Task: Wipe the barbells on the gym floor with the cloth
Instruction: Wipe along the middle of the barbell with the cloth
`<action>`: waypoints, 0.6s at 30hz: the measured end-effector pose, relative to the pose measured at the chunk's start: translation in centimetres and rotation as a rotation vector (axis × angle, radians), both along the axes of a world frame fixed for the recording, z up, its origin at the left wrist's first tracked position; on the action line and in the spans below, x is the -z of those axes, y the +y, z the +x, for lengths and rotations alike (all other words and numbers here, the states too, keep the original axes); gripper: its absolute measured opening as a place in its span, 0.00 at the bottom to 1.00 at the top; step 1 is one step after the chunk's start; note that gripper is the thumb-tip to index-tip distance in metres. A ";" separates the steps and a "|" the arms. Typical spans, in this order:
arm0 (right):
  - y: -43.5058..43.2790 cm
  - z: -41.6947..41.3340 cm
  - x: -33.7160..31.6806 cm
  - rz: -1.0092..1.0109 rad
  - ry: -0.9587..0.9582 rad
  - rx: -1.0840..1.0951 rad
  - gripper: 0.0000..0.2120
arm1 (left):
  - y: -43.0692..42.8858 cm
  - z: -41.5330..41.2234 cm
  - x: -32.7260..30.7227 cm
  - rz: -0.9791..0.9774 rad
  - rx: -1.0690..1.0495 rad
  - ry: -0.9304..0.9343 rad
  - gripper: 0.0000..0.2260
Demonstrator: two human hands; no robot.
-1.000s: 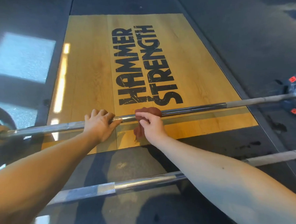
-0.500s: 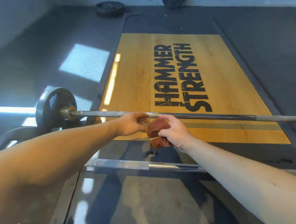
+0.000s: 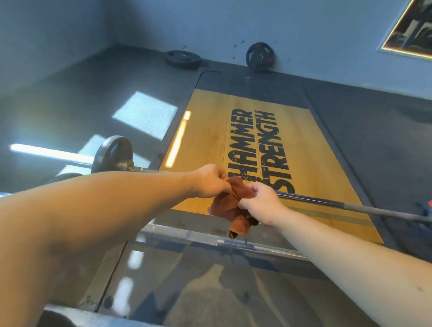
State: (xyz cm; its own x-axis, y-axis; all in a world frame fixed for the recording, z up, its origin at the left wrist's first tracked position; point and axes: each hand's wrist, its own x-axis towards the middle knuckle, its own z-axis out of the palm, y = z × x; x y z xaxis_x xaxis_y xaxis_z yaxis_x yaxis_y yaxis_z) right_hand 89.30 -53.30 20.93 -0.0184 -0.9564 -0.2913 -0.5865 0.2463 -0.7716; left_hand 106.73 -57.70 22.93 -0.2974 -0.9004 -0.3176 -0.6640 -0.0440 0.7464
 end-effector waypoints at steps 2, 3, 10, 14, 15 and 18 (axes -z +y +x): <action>1.1 0.1 -1.9 0.027 0.058 -0.038 0.06 | 1.2 0.2 -1.9 -0.035 0.032 -0.037 0.06; 1.6 0.2 -3.0 0.041 0.073 -0.051 0.03 | 1.9 0.4 -3.1 -0.052 0.045 -0.056 0.06; 5.3 1.9 -10.3 0.013 -0.033 -0.034 0.06 | 7.3 3.6 -11.1 -0.015 0.101 -0.072 0.28; 7.8 3.6 -13.2 -0.034 -0.106 -0.008 0.18 | 10.5 6.0 -12.8 -0.135 0.023 -0.101 0.38; 8.5 4.1 -13.9 -0.036 -0.119 -0.017 0.23 | 11.3 6.6 -13.2 -0.161 0.011 -0.100 0.39; 10.8 5.5 -15.5 -0.076 -0.102 -0.037 0.30 | 13.7 8.2 -14.2 -0.215 0.015 -0.069 0.37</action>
